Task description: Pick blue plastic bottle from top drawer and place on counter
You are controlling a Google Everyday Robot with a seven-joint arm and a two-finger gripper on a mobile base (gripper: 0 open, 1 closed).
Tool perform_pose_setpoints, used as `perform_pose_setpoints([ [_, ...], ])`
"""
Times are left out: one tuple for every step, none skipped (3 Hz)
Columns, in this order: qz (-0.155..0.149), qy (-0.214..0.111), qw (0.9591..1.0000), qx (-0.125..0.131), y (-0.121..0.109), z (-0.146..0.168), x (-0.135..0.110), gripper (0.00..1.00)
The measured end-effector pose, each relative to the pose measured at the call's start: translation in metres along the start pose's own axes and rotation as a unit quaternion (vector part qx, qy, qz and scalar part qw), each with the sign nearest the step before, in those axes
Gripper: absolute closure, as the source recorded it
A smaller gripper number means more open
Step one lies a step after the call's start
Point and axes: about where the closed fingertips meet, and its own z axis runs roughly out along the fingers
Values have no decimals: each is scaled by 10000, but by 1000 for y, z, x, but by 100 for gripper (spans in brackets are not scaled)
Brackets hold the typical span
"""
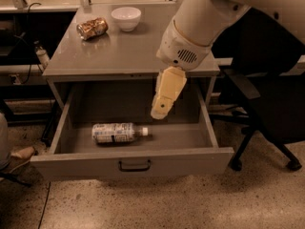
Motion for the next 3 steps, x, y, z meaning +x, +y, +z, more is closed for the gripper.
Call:
perform_pose_setpoints([
  [0, 0, 10000, 0, 0, 0, 0, 0],
  [-71, -21, 10000, 19, -6, 25, 2, 0],
  [-302, -390, 9988, 53, -44, 113, -6, 0],
])
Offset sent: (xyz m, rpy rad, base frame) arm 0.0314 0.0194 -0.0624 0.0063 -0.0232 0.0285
